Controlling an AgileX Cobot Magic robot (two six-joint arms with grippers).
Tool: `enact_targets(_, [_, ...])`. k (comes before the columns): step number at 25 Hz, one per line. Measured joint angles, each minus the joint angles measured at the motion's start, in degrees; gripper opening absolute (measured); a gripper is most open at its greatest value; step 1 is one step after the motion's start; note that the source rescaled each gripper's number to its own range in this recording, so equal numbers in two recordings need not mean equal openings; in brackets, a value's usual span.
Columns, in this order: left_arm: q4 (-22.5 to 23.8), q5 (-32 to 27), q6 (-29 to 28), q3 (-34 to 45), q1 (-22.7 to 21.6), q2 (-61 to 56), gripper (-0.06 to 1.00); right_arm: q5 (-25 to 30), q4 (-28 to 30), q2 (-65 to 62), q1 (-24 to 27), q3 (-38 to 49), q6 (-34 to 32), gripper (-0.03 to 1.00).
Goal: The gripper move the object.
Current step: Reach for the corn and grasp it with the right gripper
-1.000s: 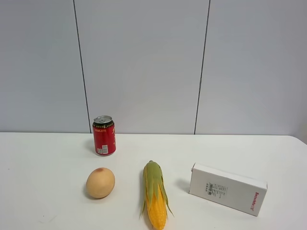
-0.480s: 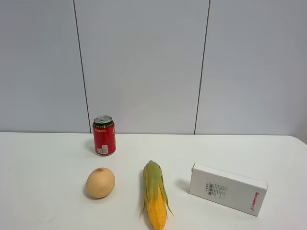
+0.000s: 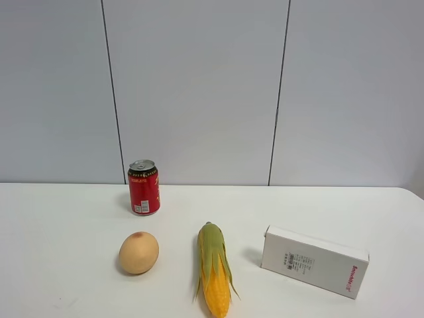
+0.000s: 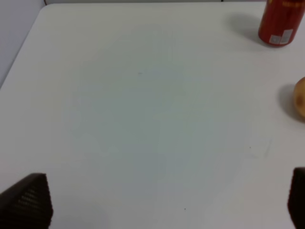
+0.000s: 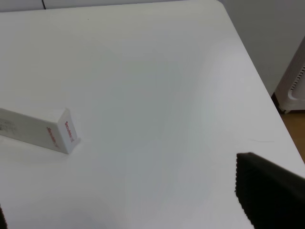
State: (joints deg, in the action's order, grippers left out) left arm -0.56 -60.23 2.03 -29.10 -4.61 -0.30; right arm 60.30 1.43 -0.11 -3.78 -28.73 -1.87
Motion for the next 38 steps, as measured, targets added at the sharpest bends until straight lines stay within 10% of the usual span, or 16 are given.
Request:
enact_targets(23, [0.00,0.00,0.00,0.00,0.00,0.00,1.00,-0.05,-3.25,0.52,-0.12,0.00,-0.57,0.85])
enact_targets(38, [0.00,0.00,0.00,0.00,0.00,0.00,1.00,-0.11,-6.61,34.00,-0.12,-17.80,-3.59,0.81])
